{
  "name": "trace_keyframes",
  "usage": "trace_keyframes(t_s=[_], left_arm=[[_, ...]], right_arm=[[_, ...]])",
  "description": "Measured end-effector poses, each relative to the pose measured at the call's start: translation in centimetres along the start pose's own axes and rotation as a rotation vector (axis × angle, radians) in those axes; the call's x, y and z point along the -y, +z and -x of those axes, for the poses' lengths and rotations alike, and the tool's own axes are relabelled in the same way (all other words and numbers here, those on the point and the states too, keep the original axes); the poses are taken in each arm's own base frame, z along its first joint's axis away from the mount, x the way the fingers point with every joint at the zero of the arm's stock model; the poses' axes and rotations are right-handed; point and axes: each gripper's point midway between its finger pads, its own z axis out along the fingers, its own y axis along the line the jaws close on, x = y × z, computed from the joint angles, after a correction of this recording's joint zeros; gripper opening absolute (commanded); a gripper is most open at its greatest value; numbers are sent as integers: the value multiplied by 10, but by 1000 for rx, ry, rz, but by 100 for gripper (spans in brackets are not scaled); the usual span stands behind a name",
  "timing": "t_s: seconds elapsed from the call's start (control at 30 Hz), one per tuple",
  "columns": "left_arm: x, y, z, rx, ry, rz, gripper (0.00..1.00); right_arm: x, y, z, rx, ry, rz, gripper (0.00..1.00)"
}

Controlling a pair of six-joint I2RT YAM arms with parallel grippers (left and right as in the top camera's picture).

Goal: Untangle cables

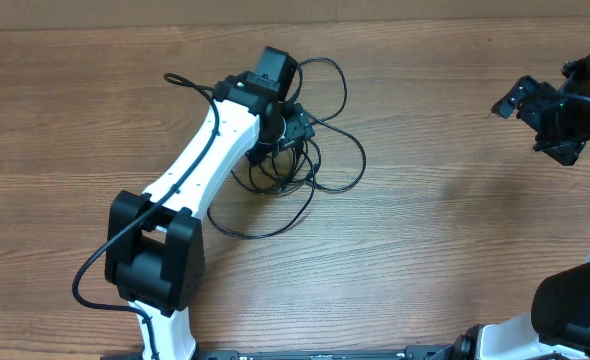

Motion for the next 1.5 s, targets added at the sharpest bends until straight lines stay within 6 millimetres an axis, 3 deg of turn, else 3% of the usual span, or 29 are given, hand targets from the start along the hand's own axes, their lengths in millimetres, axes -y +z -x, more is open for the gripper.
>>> trace_keyframes(t_s=[0.23,0.4,0.57,0.63,0.7,0.87,0.97,1.1,1.2,1.37,1.5], left_arm=[[4,1,4,63,-83,21,82],[7,21,2,43,-110,25,78],[1,43,-5,-1,-130,54,46],[0,45,-6,-8,-133,57,22],[1,45,-6,-8,-126,56,4],[1,40,-7,-20,-43,62,4],[10,22,-1,-16,32,54,4],[41,-22,19,52,158,-29,4],[74,-78,37,167,266,-144,4],[119,-217,58,446,364,-391,4],[131,-337,58,687,390,-594,4]], right_arm=[[0,0,0,0,-2,0,100],[0,0,0,0,-2,0,100],[0,0,0,0,-2,0,100],[0,0,0,0,-3,0,100],[0,0,0,0,-2,0,100],[0,0,0,0,-2,0,100],[0,0,0,0,-2,0,100],[0,0,0,0,-2,0,100],[0,0,0,0,-3,-1,100],[0,0,0,-1,-2,-1,100],[0,0,0,0,-3,0,100]])
